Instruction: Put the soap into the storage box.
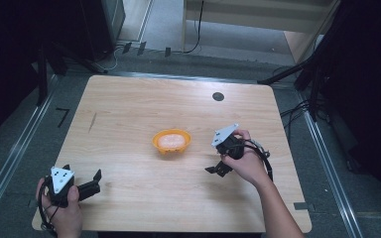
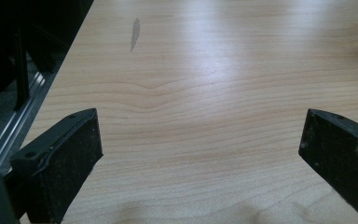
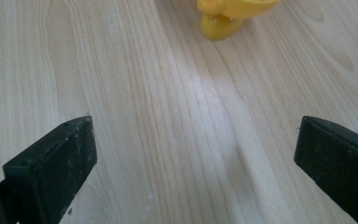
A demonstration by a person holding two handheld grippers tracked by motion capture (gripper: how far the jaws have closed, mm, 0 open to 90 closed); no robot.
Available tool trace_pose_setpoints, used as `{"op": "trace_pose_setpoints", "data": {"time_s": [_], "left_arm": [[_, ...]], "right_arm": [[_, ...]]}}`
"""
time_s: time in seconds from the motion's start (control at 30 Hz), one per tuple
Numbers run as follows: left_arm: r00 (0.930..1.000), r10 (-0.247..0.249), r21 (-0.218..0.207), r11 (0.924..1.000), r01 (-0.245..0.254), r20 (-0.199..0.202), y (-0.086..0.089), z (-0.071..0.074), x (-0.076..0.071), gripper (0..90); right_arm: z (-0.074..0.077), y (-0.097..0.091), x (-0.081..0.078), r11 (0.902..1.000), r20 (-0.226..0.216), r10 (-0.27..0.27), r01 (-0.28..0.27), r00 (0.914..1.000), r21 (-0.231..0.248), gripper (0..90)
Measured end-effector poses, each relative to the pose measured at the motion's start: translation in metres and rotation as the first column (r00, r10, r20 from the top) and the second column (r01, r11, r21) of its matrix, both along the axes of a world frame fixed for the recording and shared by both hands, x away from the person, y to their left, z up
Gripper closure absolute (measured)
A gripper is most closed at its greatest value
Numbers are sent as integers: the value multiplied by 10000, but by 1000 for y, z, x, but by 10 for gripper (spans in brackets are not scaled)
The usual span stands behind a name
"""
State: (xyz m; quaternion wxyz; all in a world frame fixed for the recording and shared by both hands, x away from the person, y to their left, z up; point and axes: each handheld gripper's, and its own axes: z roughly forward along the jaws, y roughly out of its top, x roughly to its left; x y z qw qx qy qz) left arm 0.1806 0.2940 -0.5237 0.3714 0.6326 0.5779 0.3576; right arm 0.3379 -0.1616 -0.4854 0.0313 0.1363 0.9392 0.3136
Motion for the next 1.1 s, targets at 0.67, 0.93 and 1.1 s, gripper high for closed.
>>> {"op": "trace_pose_setpoints", "data": {"time_s": [0.67, 0.93, 1.1], "left_arm": [[10000, -6, 57, 10000, 6, 1, 0, 0, 0, 0], [10000, -17, 61, 10000, 17, 12, -1, 0, 0, 0], [10000, -19, 86, 10000, 20, -5, -1, 0, 0, 0]], "right_arm": [[-19, -43, -30, 9898, -171, -1322, 1329, 9911, 508, 0], [-26, -64, -45, 9794, -192, -1829, 1839, 9829, 840, 0], [-27, -75, -51, 9735, -213, -2055, 2066, 9784, 984, 0]]}}
